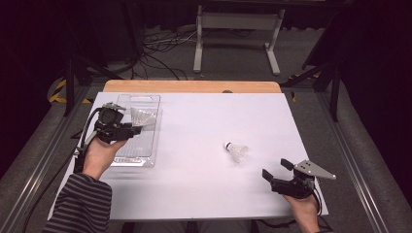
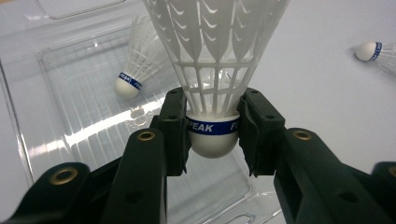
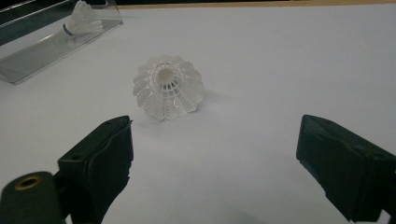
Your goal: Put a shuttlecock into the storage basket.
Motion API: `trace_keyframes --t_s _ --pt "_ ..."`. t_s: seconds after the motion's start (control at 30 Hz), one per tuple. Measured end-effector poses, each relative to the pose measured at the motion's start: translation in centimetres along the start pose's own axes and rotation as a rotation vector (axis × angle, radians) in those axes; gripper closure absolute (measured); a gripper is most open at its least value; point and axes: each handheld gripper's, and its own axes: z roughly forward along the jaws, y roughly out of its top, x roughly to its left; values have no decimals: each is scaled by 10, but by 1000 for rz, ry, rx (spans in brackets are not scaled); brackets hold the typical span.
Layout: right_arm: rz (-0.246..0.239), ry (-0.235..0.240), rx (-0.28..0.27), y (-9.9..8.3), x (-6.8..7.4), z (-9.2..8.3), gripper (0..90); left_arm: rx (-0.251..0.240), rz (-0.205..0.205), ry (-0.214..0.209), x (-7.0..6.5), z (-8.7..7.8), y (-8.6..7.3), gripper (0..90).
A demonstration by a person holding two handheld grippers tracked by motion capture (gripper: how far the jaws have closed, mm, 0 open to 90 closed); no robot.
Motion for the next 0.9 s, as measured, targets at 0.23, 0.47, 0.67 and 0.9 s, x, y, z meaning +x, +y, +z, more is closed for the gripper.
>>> trace_keyframes --t_s 0.23,0.47,0.67,0.9 --pt "1 3 -1 0 0 0 115 9 -17 16 8 2 2 653" --pt "-1 3 3 0 0 0 115 21 -51 38 19 7 6 653" --pt "3 2 1 0 0 0 115 39 -70 53 28 12 11 653" --pt "2 3 0 0 0 0 115 52 -101 73 37 20 18 652"
